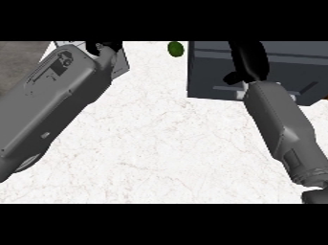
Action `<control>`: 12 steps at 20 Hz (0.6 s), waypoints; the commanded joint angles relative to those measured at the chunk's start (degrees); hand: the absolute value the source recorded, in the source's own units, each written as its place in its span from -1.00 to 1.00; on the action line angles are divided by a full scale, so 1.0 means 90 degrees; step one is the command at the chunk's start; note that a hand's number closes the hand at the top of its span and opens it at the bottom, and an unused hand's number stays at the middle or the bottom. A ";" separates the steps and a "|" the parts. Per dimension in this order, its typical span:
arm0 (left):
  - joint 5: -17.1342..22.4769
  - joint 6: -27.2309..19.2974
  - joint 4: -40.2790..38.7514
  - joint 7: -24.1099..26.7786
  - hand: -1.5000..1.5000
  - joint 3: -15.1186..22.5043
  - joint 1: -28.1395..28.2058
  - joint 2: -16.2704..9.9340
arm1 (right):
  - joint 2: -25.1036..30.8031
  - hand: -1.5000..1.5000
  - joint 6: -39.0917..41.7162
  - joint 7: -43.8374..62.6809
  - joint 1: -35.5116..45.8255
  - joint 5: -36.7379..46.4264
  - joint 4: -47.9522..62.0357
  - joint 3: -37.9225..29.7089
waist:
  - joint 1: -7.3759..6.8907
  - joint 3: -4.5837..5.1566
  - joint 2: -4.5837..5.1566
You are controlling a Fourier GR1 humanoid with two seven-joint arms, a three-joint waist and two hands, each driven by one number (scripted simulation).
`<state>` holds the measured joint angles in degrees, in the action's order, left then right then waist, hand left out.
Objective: Pick up the can, place it into the drawer and close the drawer
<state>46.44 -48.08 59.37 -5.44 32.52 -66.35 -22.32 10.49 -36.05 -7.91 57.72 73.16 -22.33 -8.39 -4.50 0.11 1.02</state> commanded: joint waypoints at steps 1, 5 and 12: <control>-0.0065 0.0086 0.0247 -0.0141 -1.00 -0.0061 0.0090 -0.0174 | 0.0100 -1.00 -0.0321 0.0039 0.0474 0.0012 0.0513 -0.0165 | -0.0026 -0.0025 0.0043; -0.0107 -0.0158 0.0578 -0.0427 -1.00 -0.0038 0.0041 -0.0224 | 0.0276 -1.00 -0.0355 0.0059 0.0749 0.0033 0.0786 -0.0241 | -0.0121 -0.0028 0.0053; -0.0206 -0.0004 0.0879 -0.0269 -1.00 0.0035 0.0475 -0.0192 | 0.0402 -1.00 -0.0113 0.0533 0.1372 0.0149 0.1124 -0.0274 | -0.0244 -0.0020 0.0122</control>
<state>45.00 -48.47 65.56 -8.73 32.46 -64.25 -24.81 13.42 -36.64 -6.03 65.20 74.45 -12.58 -10.10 -5.66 -0.46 2.24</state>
